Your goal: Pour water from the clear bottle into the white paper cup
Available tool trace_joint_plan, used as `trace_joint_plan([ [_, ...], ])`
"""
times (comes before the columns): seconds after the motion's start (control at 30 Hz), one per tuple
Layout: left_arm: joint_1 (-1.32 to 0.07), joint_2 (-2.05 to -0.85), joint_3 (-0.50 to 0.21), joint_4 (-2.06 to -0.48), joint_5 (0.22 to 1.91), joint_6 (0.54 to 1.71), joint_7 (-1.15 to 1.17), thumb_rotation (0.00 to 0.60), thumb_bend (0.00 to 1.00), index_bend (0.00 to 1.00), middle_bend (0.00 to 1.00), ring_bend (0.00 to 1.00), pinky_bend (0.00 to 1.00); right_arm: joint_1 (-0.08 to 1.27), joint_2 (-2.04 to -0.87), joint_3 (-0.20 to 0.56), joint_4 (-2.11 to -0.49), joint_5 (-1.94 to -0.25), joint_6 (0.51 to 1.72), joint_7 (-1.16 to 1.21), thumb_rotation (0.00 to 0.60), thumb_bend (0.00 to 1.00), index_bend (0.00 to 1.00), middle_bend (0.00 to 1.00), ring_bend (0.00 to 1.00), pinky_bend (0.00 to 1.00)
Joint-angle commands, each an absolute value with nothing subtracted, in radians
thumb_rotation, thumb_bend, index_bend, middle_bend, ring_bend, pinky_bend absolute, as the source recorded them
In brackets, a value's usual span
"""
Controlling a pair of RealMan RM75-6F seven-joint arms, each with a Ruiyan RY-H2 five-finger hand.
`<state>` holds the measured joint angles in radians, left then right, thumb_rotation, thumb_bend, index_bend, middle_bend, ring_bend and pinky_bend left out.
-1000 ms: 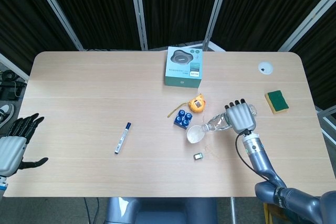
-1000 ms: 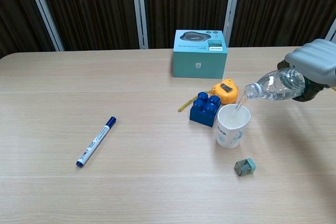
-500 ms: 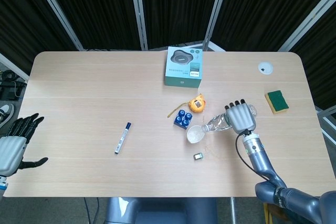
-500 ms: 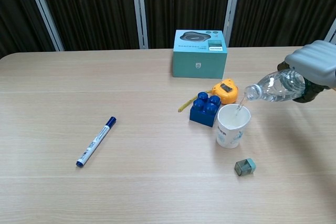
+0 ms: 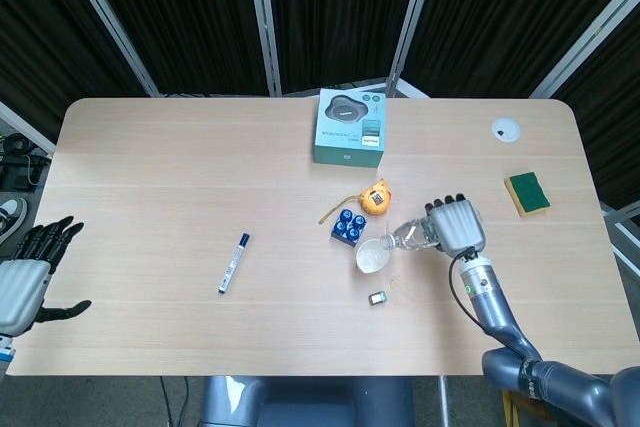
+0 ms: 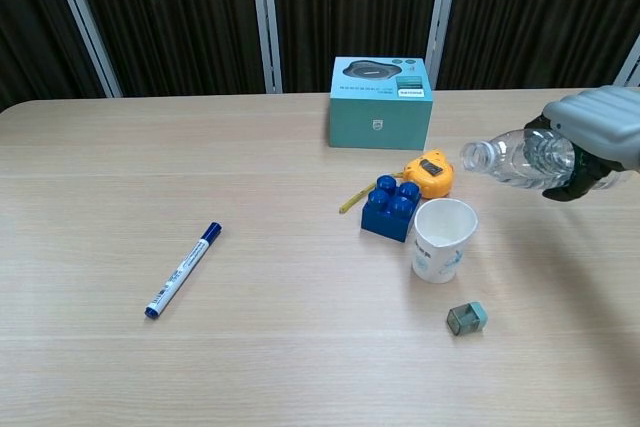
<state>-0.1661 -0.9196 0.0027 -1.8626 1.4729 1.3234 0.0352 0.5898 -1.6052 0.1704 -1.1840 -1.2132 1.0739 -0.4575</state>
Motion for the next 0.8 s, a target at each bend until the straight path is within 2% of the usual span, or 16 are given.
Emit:
trace_joint_plan([
  [0.03,-0.167,-0.920,0.003,-1.862,1.471,1.321,0.036,0.600,0.00,0.00,0.00,0.00,0.00,0.578,-1.602,0.203,-1.216,-1.200,1.072,-0.338,0.600,0.45,0.61,0.63,0.58,0.46],
  [0.27,-0.174,-0.926,-0.002,-1.857,1.456,1.310,0.050,0.600,0.00,0.00,0.00,0.00,0.00,0.561,-1.606,0.274,-1.226,-1.191,1.059,-0.008,0.600,0.46,0.62,0.63,0.58,0.47],
  [0.37,-0.176,-0.930,-0.003,-1.859,1.448,1.305,0.056,0.600,0.00,0.00,0.00,0.00,0.00,0.564,-1.611,0.308,-1.209,-1.189,1.018,0.187,0.600,0.46,0.62,0.63,0.58,0.47],
  [0.57,-0.178,-0.930,-0.006,-1.859,1.437,1.301,0.061,0.600,0.00,0.00,0.00,0.00,0.00,0.571,-1.673,0.346,-1.083,-1.178,0.968,0.458,0.600,0.46,0.62,0.63,0.58,0.47],
  [0.8,-0.184,-0.935,-0.008,-1.856,1.421,1.286,0.067,0.600,0.00,0.00,0.00,0.00,0.00,0.581,-1.744,0.369,-0.954,-1.155,0.914,0.632,0.600,0.47,0.62,0.63,0.58,0.47],
])
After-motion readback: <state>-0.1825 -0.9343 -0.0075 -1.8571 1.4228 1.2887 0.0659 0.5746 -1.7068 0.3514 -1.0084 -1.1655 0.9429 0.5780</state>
